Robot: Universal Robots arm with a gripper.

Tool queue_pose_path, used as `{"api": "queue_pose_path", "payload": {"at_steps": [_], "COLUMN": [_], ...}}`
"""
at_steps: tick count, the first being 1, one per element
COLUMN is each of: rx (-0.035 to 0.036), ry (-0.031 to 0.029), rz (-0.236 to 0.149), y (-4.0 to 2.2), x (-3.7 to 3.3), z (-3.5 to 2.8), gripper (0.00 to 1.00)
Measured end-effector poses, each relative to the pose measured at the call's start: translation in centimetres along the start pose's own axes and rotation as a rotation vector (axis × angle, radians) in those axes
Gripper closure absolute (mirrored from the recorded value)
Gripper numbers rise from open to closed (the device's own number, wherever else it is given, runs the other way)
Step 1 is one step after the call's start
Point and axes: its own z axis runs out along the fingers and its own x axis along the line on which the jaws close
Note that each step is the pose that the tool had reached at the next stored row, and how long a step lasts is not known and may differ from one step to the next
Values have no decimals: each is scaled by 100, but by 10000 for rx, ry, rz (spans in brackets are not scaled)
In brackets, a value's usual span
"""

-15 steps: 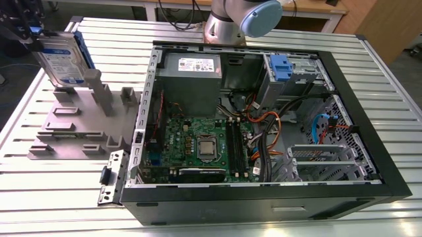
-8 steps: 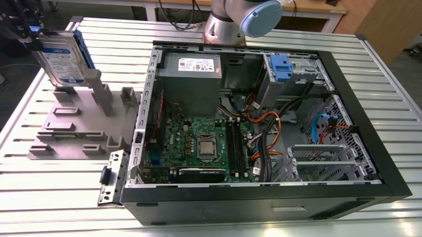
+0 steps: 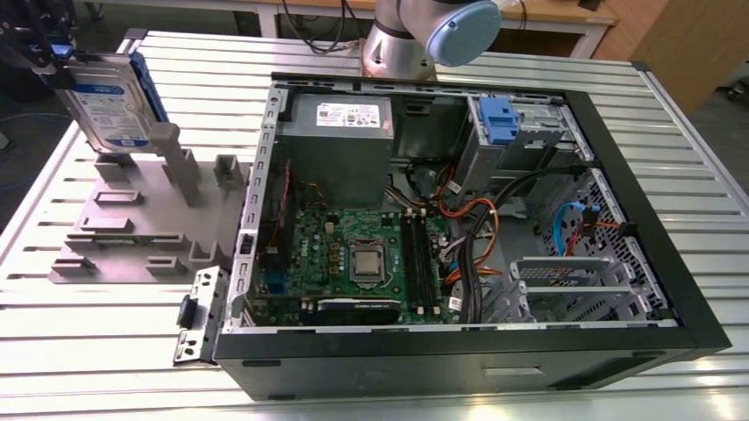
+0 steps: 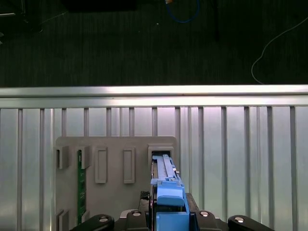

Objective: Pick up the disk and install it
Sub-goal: 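Pick up the disk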

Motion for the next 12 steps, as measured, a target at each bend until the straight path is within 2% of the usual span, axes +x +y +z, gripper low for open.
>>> {"api": "queue_pose_path", "payload": {"at_steps": [12], "rx": [1], "ry": [0], "rz": [1], "y": [0], "x": [0], "z": [-40], "gripper": [64]}}
